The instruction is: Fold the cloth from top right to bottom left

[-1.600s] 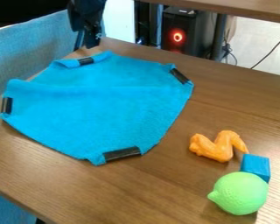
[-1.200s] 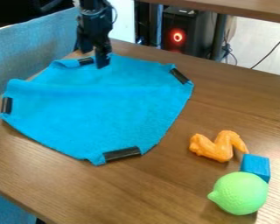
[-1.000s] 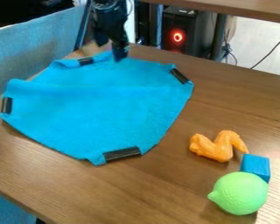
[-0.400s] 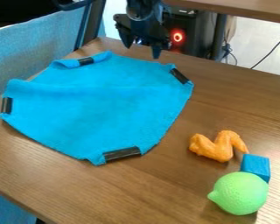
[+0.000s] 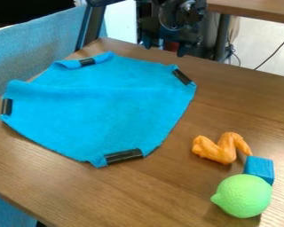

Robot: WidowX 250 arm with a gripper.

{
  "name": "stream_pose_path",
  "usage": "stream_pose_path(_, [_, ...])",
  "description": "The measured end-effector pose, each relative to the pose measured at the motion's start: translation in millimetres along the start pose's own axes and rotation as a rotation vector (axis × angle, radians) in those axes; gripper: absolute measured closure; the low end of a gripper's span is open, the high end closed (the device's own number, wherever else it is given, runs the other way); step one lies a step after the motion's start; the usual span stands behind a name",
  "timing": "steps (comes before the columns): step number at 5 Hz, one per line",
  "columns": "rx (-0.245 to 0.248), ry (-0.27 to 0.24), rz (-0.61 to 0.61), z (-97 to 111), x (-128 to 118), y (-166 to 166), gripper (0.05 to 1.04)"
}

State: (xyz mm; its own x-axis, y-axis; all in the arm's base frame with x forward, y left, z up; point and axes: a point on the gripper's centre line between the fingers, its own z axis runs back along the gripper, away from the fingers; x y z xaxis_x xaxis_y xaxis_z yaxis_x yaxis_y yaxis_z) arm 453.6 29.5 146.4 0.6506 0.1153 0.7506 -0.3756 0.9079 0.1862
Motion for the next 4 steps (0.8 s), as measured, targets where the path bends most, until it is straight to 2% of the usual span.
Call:
stream_pose_path(2, [0.015, -0.036, 0.091, 3.6, -5.8, -24.4, 0.083])
stream_pose_path(3, [0.014, 0.004, 0.141, -3.7, -16.9, -28.2, 0.083])
stream_pose_path(4, [0.036, 0.033, 0.192, -12.4, -27.7, -29.1, 0.083])
